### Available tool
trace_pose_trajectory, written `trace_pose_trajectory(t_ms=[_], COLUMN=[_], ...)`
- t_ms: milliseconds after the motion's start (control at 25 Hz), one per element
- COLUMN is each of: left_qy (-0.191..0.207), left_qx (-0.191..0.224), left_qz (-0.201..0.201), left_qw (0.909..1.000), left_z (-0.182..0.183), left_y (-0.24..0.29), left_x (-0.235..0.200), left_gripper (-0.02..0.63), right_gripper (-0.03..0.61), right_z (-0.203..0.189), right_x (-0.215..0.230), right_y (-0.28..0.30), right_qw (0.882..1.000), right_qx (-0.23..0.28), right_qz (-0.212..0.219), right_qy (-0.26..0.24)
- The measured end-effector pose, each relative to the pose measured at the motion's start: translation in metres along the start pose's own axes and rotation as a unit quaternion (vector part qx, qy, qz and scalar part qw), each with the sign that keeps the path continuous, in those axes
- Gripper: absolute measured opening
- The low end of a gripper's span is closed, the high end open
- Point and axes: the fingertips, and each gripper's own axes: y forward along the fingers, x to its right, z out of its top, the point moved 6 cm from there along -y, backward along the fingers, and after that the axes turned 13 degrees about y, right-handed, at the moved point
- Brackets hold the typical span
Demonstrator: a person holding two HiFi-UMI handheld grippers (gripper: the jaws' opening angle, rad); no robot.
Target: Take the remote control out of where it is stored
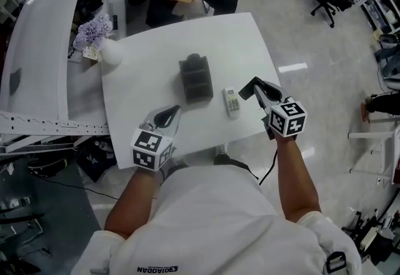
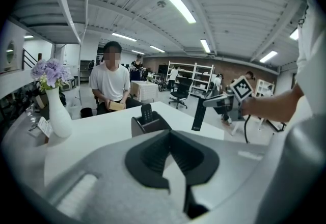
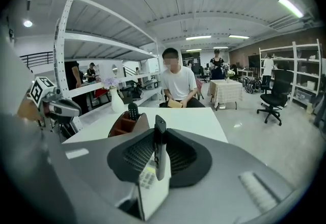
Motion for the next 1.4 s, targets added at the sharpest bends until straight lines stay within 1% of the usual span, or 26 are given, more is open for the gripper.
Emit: trace_pose_trajectory(t_ms=[120, 200, 360, 440, 520, 680, 800, 1000, 1160, 1400], left_qy=[0.001, 0.001, -0.002, -0.004, -0.007, -0.014, -0.02, -0.03, -0.039, -0.051], left_qx=[0.0, 0.0, -0.002, -0.002, -0.002, -0.002, -0.001, 0.0, -0.001, -0.006], left_qz=[-0.004, -0.006, -0.007, -0.006, -0.003, 0.006, 0.015, 0.035, 0.05, 0.068], left_qw=[1.0, 1.0, 1.0, 1.0, 1.0, 0.9999, 0.9997, 0.9989, 0.998, 0.9963], left_z=[0.002, 0.002, 0.001, 0.002, 0.002, 0.003, 0.002, 0.003, 0.002, 0.001], left_y=[0.005, 0.007, 0.011, 0.014, 0.015, 0.017, 0.018, 0.02, 0.022, 0.024], left_x=[0.002, 0.003, 0.004, 0.005, 0.006, 0.007, 0.006, 0.003, 0.003, 0.004], left_gripper=[0.002, 0.002, 0.002, 0.002, 0.002, 0.002, 0.002, 0.002, 0.002, 0.002], right_gripper=[0.074, 0.074, 0.074, 0.074, 0.074, 0.074, 0.074, 0.074, 0.071, 0.069], right_z=[-0.012, -0.019, -0.032, -0.036, -0.039, -0.041, -0.043, -0.053, -0.062, -0.076], right_x=[0.015, 0.024, 0.036, 0.039, 0.041, 0.043, 0.046, 0.062, 0.075, 0.087], right_y=[-0.007, -0.009, -0.005, 0.0, 0.005, 0.021, 0.037, 0.066, 0.082, 0.097], right_qw=[0.999, 0.996, 0.986, 0.98, 0.977, 0.975, 0.975, 0.972, 0.971, 0.965], right_qx=[-0.047, -0.087, -0.166, -0.194, -0.211, -0.218, -0.218, -0.217, -0.21, -0.212], right_qz=[-0.001, 0.002, 0.017, 0.023, 0.027, 0.041, 0.05, 0.062, 0.056, 0.051], right_qy=[-0.011, -0.013, -0.019, -0.021, -0.018, -0.011, 0.006, 0.057, 0.1, 0.146])
